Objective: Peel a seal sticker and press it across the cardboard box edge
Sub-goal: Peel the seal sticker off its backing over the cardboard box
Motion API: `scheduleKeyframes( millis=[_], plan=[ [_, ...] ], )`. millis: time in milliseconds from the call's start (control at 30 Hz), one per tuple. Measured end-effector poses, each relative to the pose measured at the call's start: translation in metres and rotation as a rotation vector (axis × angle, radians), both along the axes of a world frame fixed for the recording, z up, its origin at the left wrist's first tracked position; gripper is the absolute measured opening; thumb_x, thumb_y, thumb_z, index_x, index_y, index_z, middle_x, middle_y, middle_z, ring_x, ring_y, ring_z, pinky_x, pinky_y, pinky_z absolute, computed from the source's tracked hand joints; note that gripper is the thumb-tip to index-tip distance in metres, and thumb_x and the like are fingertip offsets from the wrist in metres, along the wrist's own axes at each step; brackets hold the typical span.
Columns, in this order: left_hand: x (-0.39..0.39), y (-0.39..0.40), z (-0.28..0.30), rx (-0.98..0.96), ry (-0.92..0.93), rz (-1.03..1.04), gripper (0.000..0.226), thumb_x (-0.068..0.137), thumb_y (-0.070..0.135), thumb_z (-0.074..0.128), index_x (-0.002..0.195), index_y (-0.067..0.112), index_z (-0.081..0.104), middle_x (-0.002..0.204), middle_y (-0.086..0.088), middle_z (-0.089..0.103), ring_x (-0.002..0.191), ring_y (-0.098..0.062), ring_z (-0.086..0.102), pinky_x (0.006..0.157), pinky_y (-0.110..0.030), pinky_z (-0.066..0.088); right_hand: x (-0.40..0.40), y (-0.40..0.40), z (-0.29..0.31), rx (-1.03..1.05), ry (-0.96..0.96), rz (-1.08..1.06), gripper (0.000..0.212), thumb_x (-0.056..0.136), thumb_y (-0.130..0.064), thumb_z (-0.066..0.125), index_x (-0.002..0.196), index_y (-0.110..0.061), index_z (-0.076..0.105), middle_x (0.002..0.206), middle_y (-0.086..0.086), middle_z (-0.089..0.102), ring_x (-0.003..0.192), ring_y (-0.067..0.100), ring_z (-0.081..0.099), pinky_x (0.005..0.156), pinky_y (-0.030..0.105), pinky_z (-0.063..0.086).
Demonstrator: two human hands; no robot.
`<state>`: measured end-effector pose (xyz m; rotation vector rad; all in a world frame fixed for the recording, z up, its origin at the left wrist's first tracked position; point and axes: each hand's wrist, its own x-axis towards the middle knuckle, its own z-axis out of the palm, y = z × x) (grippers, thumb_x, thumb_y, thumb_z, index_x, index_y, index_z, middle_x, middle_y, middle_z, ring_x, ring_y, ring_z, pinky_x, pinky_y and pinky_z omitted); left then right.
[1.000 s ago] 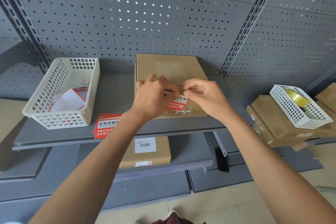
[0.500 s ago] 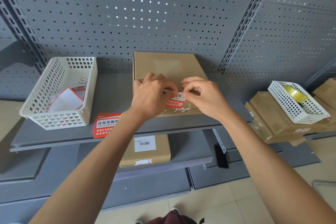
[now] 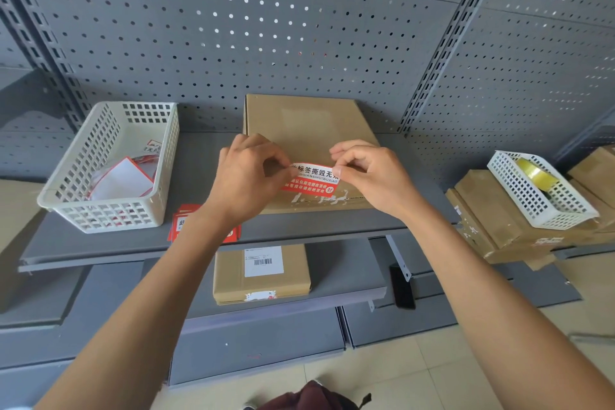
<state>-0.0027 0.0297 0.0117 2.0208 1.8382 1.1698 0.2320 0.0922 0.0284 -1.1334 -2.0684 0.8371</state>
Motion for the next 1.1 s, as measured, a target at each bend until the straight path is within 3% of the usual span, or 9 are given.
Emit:
scheduleKeyframes(
  millis=[200, 300, 367, 500, 600, 667, 867, 1100],
  plan=[
    [0.008, -0.003, -0.001, 0.003, -0.043, 0.03, 0.014, 0.09, 0.035, 0.072, 0.081, 0.034, 0.061, 0.094, 0.014, 0.062, 0.1, -0.019, 0.048, 0.089, -0.04, 0.035, -0.004, 0.001, 0.004, -0.063, 0.033, -0.031, 0.005, 0.086, -0.008, 0.074, 0.085, -0.011, 0.07, 0.116, -0.005, 0.07, 0.102, 0.011, 0.07, 0.095, 0.034, 0.057],
    [0.009, -0.003, -0.003, 0.016, 0.013, 0.036, 0.01, 0.093, 0.036, 0.068, 0.087, 0.029, 0.063, 0.096, 0.016, 0.058, 0.1, -0.018, 0.046, 0.088, -0.038, 0.03, -0.016, 0.003, 0.01, -0.047, -0.034, -0.016, 0.02, 0.083, -0.023, 0.078, 0.101, -0.021, 0.07, 0.115, -0.007, 0.071, 0.101, 0.008, 0.068, 0.096, 0.03, 0.055],
    [0.01, -0.004, -0.004, 0.032, 0.033, 0.032, 0.009, 0.094, 0.036, 0.065, 0.09, 0.028, 0.062, 0.097, 0.016, 0.057, 0.1, -0.018, 0.045, 0.086, -0.036, 0.027, -0.031, 0.001, 0.012, -0.012, -0.075, 0.044, 0.025, 0.082, -0.021, 0.079, 0.107, -0.018, 0.074, 0.116, -0.003, 0.07, 0.102, 0.008, 0.066, 0.096, 0.026, 0.053],
    [0.009, -0.006, -0.008, 0.059, 0.03, 0.03, 0.005, 0.095, 0.031, 0.06, 0.096, 0.027, 0.061, 0.101, 0.011, 0.061, 0.103, -0.022, 0.047, 0.084, -0.036, 0.027, -0.057, -0.002, 0.006, 0.038, -0.094, 0.097, 0.009, 0.082, -0.02, 0.08, 0.087, -0.013, 0.079, 0.11, -0.005, 0.071, 0.095, 0.01, 0.069, 0.092, 0.028, 0.053],
    [0.003, -0.012, -0.009, 0.061, -0.071, -0.019, 0.009, 0.095, 0.026, 0.061, 0.102, 0.023, 0.062, 0.097, 0.019, 0.06, 0.101, -0.02, 0.052, 0.087, -0.04, 0.041, -0.06, 0.001, 0.002, 0.041, -0.083, 0.056, 0.004, 0.082, -0.021, 0.08, 0.082, -0.016, 0.079, 0.108, -0.008, 0.071, 0.093, 0.009, 0.069, 0.089, 0.027, 0.053],
    [0.0, -0.017, -0.01, 0.057, -0.132, -0.035, 0.015, 0.093, 0.027, 0.068, 0.105, 0.019, 0.065, 0.095, 0.019, 0.058, 0.1, -0.017, 0.054, 0.088, -0.036, 0.047, -0.059, 0.002, 0.002, 0.042, -0.073, 0.054, 0.002, 0.081, -0.02, 0.08, 0.081, -0.019, 0.079, 0.108, -0.009, 0.071, 0.091, 0.007, 0.068, 0.087, 0.025, 0.051],
    [0.002, -0.017, -0.02, 0.12, -0.096, -0.017, 0.012, 0.086, 0.023, 0.077, 0.092, 0.016, 0.07, 0.099, 0.005, 0.068, 0.096, -0.018, 0.057, 0.085, -0.037, 0.049, -0.059, 0.002, 0.001, -0.005, 0.02, 0.061, 0.017, 0.079, -0.02, 0.083, 0.073, -0.034, 0.076, 0.109, -0.012, 0.071, 0.093, 0.009, 0.07, 0.089, 0.036, 0.057],
    [0.009, -0.016, -0.019, 0.147, -0.117, 0.03, 0.01, 0.086, 0.025, 0.074, 0.086, 0.016, 0.071, 0.097, 0.004, 0.068, 0.095, -0.02, 0.058, 0.085, -0.037, 0.048, -0.059, 0.001, 0.001, -0.004, 0.029, 0.052, 0.014, 0.079, -0.02, 0.082, 0.075, -0.031, 0.076, 0.11, -0.009, 0.069, 0.095, 0.011, 0.069, 0.092, 0.038, 0.056]
  ],
)
